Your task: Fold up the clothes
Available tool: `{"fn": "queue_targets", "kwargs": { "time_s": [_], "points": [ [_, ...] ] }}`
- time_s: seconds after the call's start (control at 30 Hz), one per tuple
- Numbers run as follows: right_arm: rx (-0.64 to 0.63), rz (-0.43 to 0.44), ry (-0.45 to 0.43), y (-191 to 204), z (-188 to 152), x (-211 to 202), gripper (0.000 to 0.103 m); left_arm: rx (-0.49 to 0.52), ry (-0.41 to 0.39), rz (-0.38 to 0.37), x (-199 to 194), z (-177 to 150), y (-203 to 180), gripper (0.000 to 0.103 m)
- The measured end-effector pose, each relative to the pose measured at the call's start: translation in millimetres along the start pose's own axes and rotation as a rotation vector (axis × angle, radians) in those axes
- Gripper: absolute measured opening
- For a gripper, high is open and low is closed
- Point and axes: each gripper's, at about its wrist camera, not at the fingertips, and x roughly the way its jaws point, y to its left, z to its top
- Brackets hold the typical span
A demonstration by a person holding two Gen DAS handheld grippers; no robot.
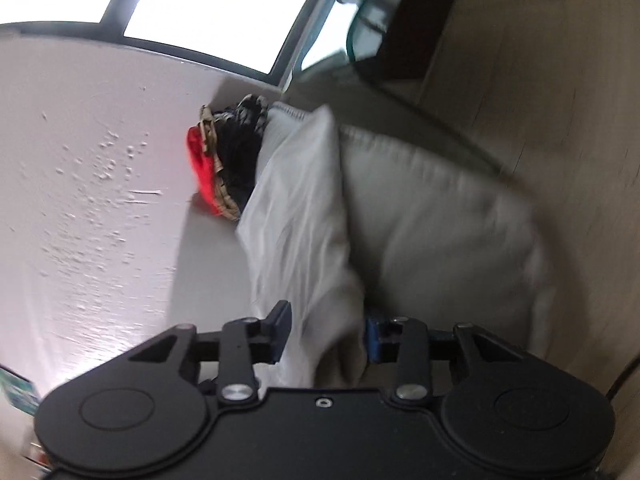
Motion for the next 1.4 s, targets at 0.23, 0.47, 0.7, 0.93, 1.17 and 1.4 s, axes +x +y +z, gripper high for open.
{"fn": "queue_targets", "kwargs": {
  "time_s": [0.23,0.47,0.7,0.93,1.17,1.4],
  "points": [
    [-0.042,-0.131,-0.08,29,-28,6,0.006,0.082,0.049,0.065,-17,-10,-36,0.066],
    [-0.132,-0.303,-0.033,50,-32,-4,0.045,0.149,0.082,0.144,-30,-25,-55,0.086],
    [-0.524,-0.475,-0.088,134,-65,-23,0.086,0.233,0.064,0.267,-49,-22,-82,0.095],
    [-0.703,-0.624,-0.075,193,-80,-41,0.103,0.172,0.065,0.216,-85,-19,-99,0.101],
    [-0.701,-0.655,-0.054,214,-100,-61,0.103,0.202,0.022,0.199,-116,-32,-113,0.102],
    [-0.681,-0.659,-0.067,219,-118,-76,0.103,0.195,-0.003,0.175,-132,-45,-112,0.102]
  ]
}}
